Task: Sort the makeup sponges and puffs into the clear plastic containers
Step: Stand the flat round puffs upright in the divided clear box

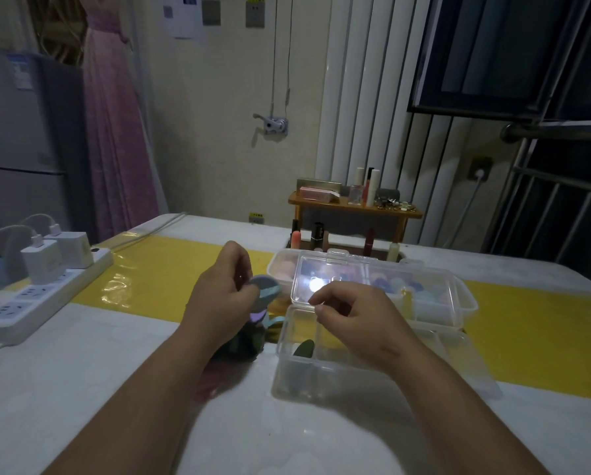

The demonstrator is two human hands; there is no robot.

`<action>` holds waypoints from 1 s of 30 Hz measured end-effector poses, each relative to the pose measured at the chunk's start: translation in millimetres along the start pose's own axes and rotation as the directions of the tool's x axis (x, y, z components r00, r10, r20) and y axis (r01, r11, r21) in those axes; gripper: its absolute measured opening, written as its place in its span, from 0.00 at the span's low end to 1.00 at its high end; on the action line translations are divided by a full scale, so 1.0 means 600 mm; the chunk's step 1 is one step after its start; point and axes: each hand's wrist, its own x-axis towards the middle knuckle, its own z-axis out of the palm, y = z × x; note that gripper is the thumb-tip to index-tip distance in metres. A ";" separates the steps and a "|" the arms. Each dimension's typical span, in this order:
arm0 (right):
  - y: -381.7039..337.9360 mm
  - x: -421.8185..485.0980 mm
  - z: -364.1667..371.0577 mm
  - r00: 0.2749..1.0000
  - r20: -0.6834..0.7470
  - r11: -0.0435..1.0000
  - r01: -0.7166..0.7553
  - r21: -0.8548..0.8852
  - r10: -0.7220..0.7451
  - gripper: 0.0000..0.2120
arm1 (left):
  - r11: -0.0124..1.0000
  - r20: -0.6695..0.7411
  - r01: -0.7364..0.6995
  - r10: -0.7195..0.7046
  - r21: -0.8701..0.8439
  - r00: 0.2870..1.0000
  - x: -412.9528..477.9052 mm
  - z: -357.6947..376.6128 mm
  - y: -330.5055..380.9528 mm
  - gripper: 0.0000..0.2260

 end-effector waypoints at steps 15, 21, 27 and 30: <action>-0.009 -0.002 -0.003 0.999 0.033 0.999 0.036 0.034 -0.038 0.19 | 0.904 0.090 0.168 -0.145 -0.392 0.985 -0.004 0.010 0.013 0.05; -0.013 -0.001 -0.004 0.996 0.045 0.996 0.080 0.037 -0.081 0.13 | 0.904 0.138 0.157 -0.110 -0.398 0.984 -0.007 0.015 0.011 0.15; -0.008 0.002 -0.002 0.994 -0.002 0.993 0.108 0.053 -0.108 0.09 | 0.879 0.182 0.197 -0.129 -0.434 0.975 -0.007 0.019 0.015 0.10; -0.008 0.000 -0.003 0.993 -0.049 0.991 0.115 0.073 -0.111 0.09 | 0.857 0.223 0.235 -0.145 -0.458 0.964 -0.006 0.017 0.015 0.06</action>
